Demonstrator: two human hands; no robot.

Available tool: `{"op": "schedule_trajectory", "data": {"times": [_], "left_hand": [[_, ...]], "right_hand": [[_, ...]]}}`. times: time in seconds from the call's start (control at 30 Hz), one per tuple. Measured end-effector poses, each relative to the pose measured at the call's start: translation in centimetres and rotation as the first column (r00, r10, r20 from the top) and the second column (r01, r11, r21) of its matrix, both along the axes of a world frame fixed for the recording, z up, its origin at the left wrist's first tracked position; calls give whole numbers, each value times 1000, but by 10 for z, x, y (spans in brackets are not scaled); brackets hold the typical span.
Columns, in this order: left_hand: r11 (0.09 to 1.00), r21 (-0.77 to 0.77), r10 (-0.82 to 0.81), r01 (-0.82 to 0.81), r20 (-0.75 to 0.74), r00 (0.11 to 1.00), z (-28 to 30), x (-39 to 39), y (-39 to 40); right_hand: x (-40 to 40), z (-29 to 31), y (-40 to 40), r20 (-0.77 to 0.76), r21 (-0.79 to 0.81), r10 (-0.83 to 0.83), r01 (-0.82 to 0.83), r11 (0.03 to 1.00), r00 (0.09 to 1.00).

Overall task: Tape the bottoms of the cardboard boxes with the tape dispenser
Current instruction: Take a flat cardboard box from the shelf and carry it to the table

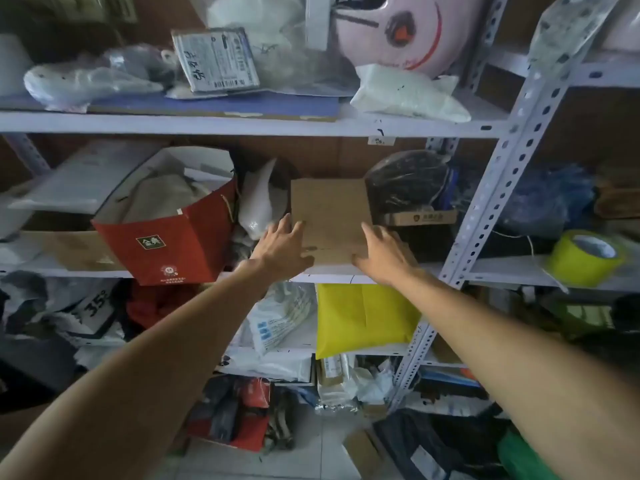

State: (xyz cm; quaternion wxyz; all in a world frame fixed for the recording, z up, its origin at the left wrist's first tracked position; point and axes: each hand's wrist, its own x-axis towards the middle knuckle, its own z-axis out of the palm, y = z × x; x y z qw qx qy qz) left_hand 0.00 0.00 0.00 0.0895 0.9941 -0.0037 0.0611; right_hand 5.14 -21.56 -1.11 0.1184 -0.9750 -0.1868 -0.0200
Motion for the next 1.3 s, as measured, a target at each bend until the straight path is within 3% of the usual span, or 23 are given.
{"op": "schedule_trajectory", "data": {"times": [0.17,0.4,0.47,0.63,0.73,0.83,1.03,1.17,1.3], "left_hand": [[999,-1,51,-51,18,999,-9,50,-7],[970,-232,115,-79,147,982,-41,86,-10],[935,-343,147,-88,150,978,-54,91,-10],[801,-594,224,-71,187,957,-84,91,-1],[695,-716,288,-70,188,939,-85,92,0],[533,-845,320,-44,153,935,-76,87,3],[433,-895,231,110,228,946,-54,61,17],[351,-917,52,192,223,973,-49,30,18],[304,-928,-104,217,194,975,-63,3,11]], "right_hand": [[51,-4,9,-133,172,32,-8,985,991],[94,-30,22,-62,263,-15,31,964,998],[97,-44,24,-4,377,10,-8,926,1000],[100,-70,27,-25,685,26,-2,728,999],[99,-70,27,-136,747,13,94,658,991],[92,-64,26,-187,763,-8,150,629,982],[36,-53,25,-179,889,-27,174,424,983],[-21,-53,24,-165,908,-160,214,361,973],[-74,-62,18,-204,879,-288,305,366,936]]}}
